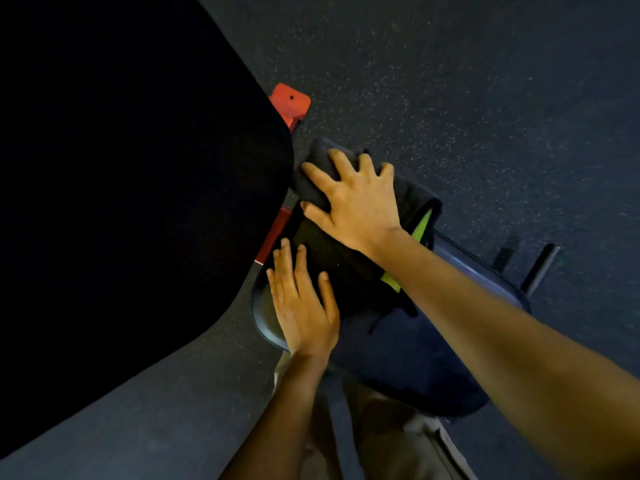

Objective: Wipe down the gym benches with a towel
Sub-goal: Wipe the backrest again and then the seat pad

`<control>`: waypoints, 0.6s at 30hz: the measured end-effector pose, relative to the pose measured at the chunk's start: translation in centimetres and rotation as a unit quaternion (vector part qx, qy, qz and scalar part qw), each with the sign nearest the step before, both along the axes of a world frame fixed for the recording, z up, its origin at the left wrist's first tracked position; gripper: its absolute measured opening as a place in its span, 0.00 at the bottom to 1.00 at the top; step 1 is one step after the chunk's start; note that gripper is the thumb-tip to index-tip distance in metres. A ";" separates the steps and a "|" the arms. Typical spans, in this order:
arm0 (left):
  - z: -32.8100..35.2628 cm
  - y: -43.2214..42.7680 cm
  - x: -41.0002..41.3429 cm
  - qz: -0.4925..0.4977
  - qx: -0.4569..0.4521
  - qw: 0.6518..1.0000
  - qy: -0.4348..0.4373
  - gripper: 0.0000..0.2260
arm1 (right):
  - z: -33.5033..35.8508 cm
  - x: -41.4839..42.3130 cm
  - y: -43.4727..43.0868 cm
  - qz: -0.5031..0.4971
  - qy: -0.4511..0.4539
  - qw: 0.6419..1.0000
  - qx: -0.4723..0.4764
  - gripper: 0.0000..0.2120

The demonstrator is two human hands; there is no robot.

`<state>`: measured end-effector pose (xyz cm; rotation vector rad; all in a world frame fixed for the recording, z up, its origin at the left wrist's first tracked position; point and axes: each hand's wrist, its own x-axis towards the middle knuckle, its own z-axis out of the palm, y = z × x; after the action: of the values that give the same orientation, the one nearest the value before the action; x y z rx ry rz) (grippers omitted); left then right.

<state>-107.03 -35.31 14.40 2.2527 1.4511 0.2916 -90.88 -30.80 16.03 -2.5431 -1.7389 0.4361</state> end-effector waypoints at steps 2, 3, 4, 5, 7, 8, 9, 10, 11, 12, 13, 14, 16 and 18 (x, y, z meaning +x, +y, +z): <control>0.0 -0.1 -0.8 0.026 -0.001 1.000 -0.003 0.21 | -0.1 -0.6 0.0 0.016 -0.010 1.000 -0.002 0.28; 0.0 -0.2 -1.1 0.041 -0.004 0.999 -0.004 0.21 | 0.0 -0.9 0.0 0.023 -0.013 1.000 -0.002 0.27; -0.1 -0.5 -1.5 0.054 -0.009 0.998 -0.004 0.21 | 0.0 -1.2 -0.1 0.031 -0.016 0.999 0.001 0.27; 0.0 -0.8 -1.8 0.067 -0.013 0.998 -0.002 0.21 | 0.1 -1.6 -0.3 0.038 -0.021 0.999 0.007 0.26; -0.1 -1.4 -2.6 0.083 -0.017 0.996 0.004 0.22 | 0.2 -2.4 -0.5 0.041 -0.029 0.999 0.016 0.25; -0.1 -1.5 -2.9 0.087 -0.018 0.996 0.007 0.22 | 0.1 -2.7 -0.6 0.039 -0.031 0.999 0.019 0.25; -0.2 -1.8 -3.3 0.088 -0.017 0.996 0.008 0.22 | 0.2 -3.0 -0.7 0.036 -0.032 0.999 0.023 0.24; -0.2 -1.9 -3.5 0.085 -0.016 0.996 0.007 0.22 | 0.1 -3.0 -0.7 0.033 -0.033 0.999 0.027 0.24; -0.3 -2.2 -4.0 0.082 -0.014 0.996 0.004 0.22 | 0.0 -3.3 -0.8 0.033 -0.037 0.998 0.032 0.24; -0.3 -2.2 -4.2 0.078 -0.014 0.997 0.003 0.22 | -0.1 -3.2 -0.8 0.030 -0.042 0.998 0.037 0.23; -0.4 -2.3 -4.5 0.074 -0.015 0.997 0.000 0.22 | -0.1 -3.3 -0.9 0.026 -0.048 0.998 0.043 0.23; -0.5 -2.3 -4.8 0.072 -0.015 0.997 0.000 0.23 | -0.2 -3.6 -0.9 0.020 -0.053 0.997 0.053 0.23; -0.8 -2.6 -5.3 0.069 -0.018 0.997 -0.007 0.23 | -0.4 -4.5 -1.2 0.003 -0.059 0.995 0.074 0.22; -0.9 -3.0 -5.8 0.067 -0.023 0.997 -0.016 0.24 | -0.5 -5.8 -1.7 -0.012 -0.067 0.994 0.086 0.22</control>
<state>-112.88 -38.33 13.52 2.1091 1.5802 0.3319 -96.70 -32.51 15.54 -2.5208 -1.7010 0.1109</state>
